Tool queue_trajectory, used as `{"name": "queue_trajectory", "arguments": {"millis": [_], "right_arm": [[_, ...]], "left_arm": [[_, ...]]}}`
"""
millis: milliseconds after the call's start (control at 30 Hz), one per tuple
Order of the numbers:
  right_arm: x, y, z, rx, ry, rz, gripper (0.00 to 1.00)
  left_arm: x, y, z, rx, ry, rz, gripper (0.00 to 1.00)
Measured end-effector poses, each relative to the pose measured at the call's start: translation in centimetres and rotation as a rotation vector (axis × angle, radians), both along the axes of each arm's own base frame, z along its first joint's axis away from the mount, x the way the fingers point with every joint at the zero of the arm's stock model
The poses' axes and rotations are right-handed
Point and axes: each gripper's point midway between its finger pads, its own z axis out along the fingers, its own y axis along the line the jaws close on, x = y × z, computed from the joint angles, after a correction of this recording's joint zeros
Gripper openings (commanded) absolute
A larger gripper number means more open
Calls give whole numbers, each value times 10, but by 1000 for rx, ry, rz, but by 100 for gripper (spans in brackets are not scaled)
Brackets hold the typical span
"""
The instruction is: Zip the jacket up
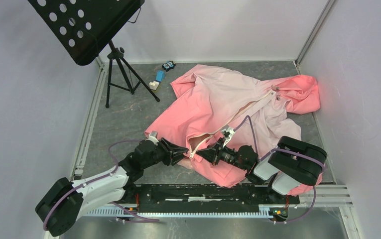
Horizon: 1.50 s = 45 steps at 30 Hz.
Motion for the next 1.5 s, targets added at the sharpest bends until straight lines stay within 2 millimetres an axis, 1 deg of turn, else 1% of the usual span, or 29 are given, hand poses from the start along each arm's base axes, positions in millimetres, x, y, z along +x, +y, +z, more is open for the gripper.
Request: {"name": "queue_trajectory", "arguments": {"millis": [67, 233, 367, 533, 633, 667, 700, 767, 833, 1000, 1200, 1300, 1500], "right_arm": [[0, 0, 0, 1, 1, 0, 0], [0, 0, 0, 3, 3, -3, 0], [0, 0, 1, 4, 3, -3, 0], [0, 0, 1, 6, 9, -3, 0], [0, 0, 1, 7, 11, -3, 0], [0, 0, 1, 8, 12, -3, 0], [0, 0, 0, 8, 14, -3, 0], [0, 0, 0, 9, 17, -5, 0], [1, 0, 0, 11, 25, -9, 0], [1, 0, -4, 28, 95, -22, 0], [0, 1, -12, 63, 228, -44, 0], [0, 1, -17, 74, 286, -56, 0], [1, 0, -20, 108, 379, -85, 1]], "left_arm": [[1, -1, 1, -7, -7, 0, 42], [2, -2, 1, -15, -17, -1, 48], [2, -2, 1, -18, -20, -1, 47], [1, -2, 0, -24, -26, -2, 41], [1, -2, 0, -26, -28, -3, 28], [1, -2, 1, -27, -30, -4, 21], [1, -3, 2, -29, -33, -5, 17], [1, -3, 2, -29, -39, -5, 10], [1, -2, 1, -25, -48, -8, 6], [-1, -1, 0, 10, -110, -36, 2], [-3, 0, -2, 59, -198, -82, 2], [-6, 1, -4, 71, -218, -94, 2], [-14, 9, -11, 88, -240, -102, 2]]}}
